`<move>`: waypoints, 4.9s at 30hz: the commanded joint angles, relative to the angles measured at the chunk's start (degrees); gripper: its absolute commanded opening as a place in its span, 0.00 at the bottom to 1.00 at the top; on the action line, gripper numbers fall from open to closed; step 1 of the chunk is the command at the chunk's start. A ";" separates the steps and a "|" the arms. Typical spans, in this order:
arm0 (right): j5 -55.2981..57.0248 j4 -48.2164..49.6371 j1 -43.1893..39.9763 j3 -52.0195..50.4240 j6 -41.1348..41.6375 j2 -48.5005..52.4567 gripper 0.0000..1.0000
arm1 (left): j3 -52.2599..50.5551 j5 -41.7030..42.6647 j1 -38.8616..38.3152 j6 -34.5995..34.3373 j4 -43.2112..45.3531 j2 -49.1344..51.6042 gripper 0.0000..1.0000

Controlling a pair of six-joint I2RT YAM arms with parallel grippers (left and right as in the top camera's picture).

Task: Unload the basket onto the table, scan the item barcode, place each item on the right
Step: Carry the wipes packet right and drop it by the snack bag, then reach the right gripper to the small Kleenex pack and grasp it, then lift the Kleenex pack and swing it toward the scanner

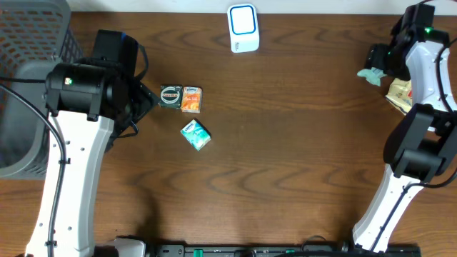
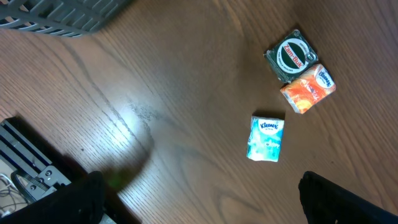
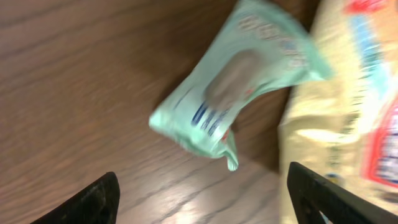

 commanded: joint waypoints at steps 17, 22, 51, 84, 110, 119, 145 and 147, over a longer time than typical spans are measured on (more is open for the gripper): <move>-34.97 -3.04 16.87 -0.46 4.37 -7.17 0.56 | -0.09 -0.35 0.28 -0.33 -0.37 0.13 0.98; -34.49 -4.22 27.30 -4.44 -3.26 -6.27 0.56 | -0.09 -0.35 0.28 -0.33 -0.37 0.13 0.98; -23.37 18.75 54.27 -22.03 3.91 0.15 0.30 | -0.09 -0.35 0.28 -0.33 -0.37 0.13 0.98; -15.85 -0.72 45.66 -20.72 4.76 -8.17 0.57 | -0.09 -0.33 0.28 -0.33 -0.37 0.13 0.98; -44.37 4.83 37.42 -25.11 1.38 -11.23 0.01 | -0.09 -0.33 0.28 -0.33 -0.37 0.13 0.98; -66.82 -2.40 27.23 -25.11 -15.96 -17.07 0.01 | -0.09 -0.35 0.28 -0.33 -0.37 0.13 0.98; -77.29 -15.96 23.54 -25.14 -38.91 -17.33 0.01 | -0.09 -0.33 0.28 -0.33 -0.37 0.13 0.98; -76.59 -15.72 23.91 -25.14 -38.91 -17.33 0.01 | -0.09 -0.33 0.28 -0.33 -0.37 0.13 0.98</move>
